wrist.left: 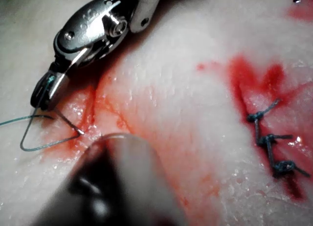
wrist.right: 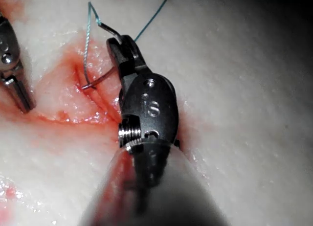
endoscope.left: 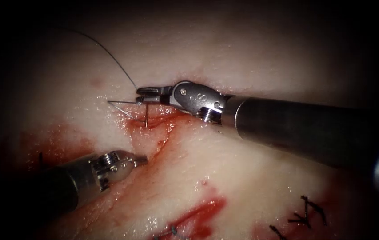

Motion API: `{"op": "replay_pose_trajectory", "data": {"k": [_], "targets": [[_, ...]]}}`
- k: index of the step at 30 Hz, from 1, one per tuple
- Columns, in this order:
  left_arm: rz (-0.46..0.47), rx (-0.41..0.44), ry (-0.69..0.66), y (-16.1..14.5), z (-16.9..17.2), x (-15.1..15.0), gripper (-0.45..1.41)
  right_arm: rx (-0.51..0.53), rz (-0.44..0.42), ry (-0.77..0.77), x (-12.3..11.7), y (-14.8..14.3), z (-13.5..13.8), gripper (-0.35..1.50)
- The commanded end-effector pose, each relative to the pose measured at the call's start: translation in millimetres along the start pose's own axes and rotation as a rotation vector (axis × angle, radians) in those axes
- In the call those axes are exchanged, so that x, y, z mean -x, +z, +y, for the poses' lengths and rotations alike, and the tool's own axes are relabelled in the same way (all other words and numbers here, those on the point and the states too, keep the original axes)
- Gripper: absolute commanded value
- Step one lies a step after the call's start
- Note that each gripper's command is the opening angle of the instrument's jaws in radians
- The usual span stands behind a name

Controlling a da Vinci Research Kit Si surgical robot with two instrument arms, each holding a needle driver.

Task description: Wound Closure

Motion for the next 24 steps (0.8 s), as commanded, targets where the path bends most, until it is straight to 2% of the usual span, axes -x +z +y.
{"op": "replay_pose_trajectory", "data": {"k": [1,5,10,24], "targets": [[0.002,-0.001,0.002,0.6,-0.5,-0.4,0.05,-0.009,0.004,0.020,-0.1,1.1,0.4,-0.35],[0.002,0.000,0.003,0.5,-0.5,-0.3,0.05,-0.018,0.026,0.125,-0.1,1.1,0.5,-0.35],[-0.001,0.001,0.004,0.4,-0.4,-0.2,0.04,-0.033,0.029,0.186,0.1,1.2,0.8,-0.35],[-0.001,0.007,0.012,-0.1,-0.4,0.7,0.00,-0.174,0.058,0.440,0.8,2.1,0.4,-0.35]]}}
